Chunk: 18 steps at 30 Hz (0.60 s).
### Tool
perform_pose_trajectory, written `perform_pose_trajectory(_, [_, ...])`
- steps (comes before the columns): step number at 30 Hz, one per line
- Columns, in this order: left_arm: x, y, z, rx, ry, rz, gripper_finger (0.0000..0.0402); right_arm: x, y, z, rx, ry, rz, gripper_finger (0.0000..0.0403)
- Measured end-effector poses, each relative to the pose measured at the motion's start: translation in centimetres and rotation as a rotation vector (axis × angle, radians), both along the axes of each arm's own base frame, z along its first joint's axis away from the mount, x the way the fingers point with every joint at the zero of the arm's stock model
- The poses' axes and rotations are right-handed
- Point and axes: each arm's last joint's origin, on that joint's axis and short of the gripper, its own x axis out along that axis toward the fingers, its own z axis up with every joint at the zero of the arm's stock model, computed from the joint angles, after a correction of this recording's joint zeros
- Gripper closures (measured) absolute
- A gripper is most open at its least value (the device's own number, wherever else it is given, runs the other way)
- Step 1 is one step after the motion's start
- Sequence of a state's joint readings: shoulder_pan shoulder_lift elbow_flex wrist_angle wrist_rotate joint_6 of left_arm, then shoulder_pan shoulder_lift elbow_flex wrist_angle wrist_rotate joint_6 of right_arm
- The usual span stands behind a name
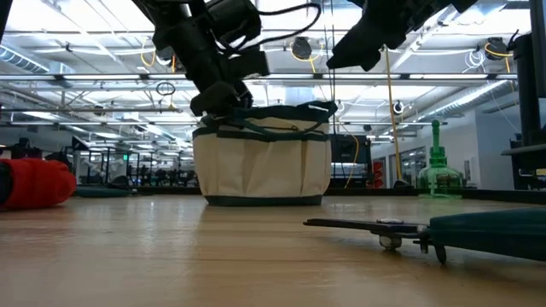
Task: Pick & Place Garden tools in Gardening bag
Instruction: Put the brown hand rake into the gardening bag
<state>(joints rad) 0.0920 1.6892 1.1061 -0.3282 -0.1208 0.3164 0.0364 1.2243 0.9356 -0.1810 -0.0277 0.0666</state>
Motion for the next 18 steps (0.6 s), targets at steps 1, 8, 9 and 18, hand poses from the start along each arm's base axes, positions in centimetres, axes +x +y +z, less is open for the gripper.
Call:
perform_pose_trajectory(1, [0.0,-0.1,0.2,0.007,-0.007,0.001,0.0286,0.0,0.0,0.0,0.000,0.003,0.000,0.0243])
perform_pose_trajectory(8, [-1.2,-0.9,3.0,0.036,-0.070,0.002,0.0286,-0.2,0.0,-0.2,0.000,0.029,0.000,0.0243])
perform_pose_trajectory(9, [-1.4,-1.0,3.5,0.036,-0.093,0.002,0.0286,-0.2,0.0,-0.3,0.002,0.033,-0.002,0.0243])
perform_pose_trajectory(18, [-2.5,-1.1,6.2,0.032,-0.194,0.016,0.0286,-0.2,0.5,-0.3,0.013,0.040,0.014,0.0243])
